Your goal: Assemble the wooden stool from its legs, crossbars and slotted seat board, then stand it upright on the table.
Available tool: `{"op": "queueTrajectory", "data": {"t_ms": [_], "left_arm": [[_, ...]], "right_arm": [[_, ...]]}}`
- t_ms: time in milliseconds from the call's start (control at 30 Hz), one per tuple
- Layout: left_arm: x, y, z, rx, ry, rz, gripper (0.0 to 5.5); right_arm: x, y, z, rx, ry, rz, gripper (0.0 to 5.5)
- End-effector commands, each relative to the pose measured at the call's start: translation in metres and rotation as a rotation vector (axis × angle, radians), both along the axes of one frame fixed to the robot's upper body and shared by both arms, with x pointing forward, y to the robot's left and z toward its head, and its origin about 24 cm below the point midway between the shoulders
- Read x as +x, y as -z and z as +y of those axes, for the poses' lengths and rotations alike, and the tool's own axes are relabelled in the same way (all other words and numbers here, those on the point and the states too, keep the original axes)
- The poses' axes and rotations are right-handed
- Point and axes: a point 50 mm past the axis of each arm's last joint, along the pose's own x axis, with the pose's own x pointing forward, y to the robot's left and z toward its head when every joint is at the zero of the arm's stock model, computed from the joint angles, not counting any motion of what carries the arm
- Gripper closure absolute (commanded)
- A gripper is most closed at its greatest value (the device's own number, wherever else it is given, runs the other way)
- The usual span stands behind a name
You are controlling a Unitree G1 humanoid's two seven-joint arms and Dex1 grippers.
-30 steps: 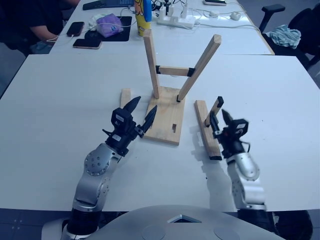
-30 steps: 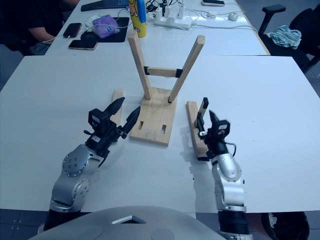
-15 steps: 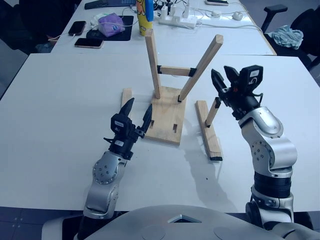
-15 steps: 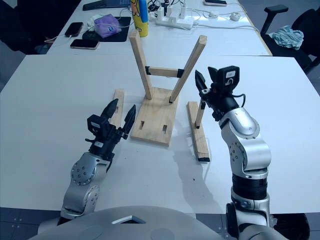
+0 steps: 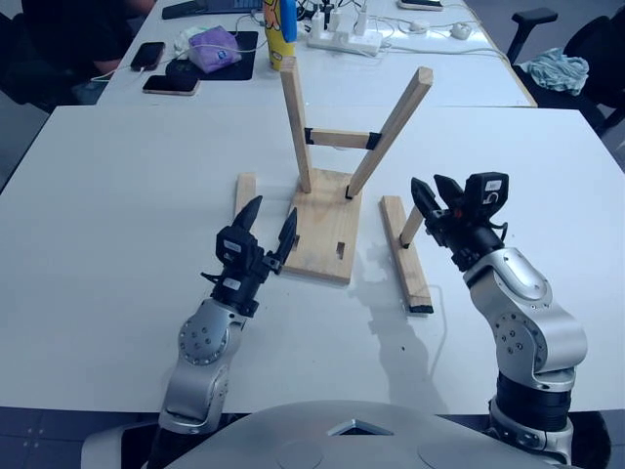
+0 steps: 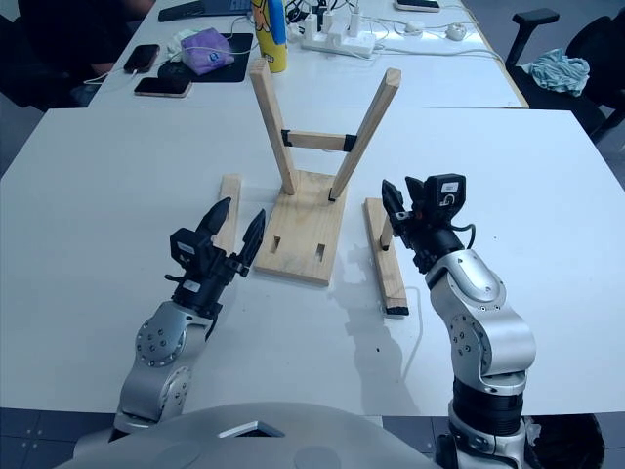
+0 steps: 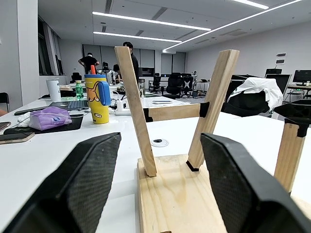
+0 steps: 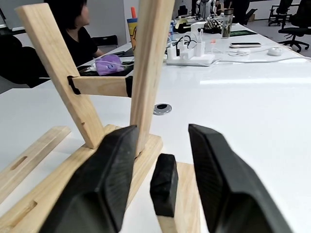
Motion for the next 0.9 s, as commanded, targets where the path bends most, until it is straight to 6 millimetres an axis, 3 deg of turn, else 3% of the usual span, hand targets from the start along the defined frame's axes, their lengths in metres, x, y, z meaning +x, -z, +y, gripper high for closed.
{"op": "queueTrajectory", "data": {"t_ms": [33,267,433,900], "left_arm": [[0.0,-0.001,0.0,0.007,0.013,0.006,2.48],[0.0,-0.001,0.0,0.009,0.016,0.005,2.48],[-0.003,-0.002,0.002,0.007,-0.001,0.006,2.48],[-0.005,-0.003,0.003,0.012,0.001,0.016,2.48]], "right_arm": [[-0.002,0.002,0.002,-0.006,0.014,0.018,4.2],[-0.002,0.006,0.003,-0.009,0.007,0.05,5.09],[-0.007,0.01,0.003,-0.027,-0.022,0.057,5.11],[-0.035,0.061,-0.02,-0.058,-0.033,0.143,5.11]]}}
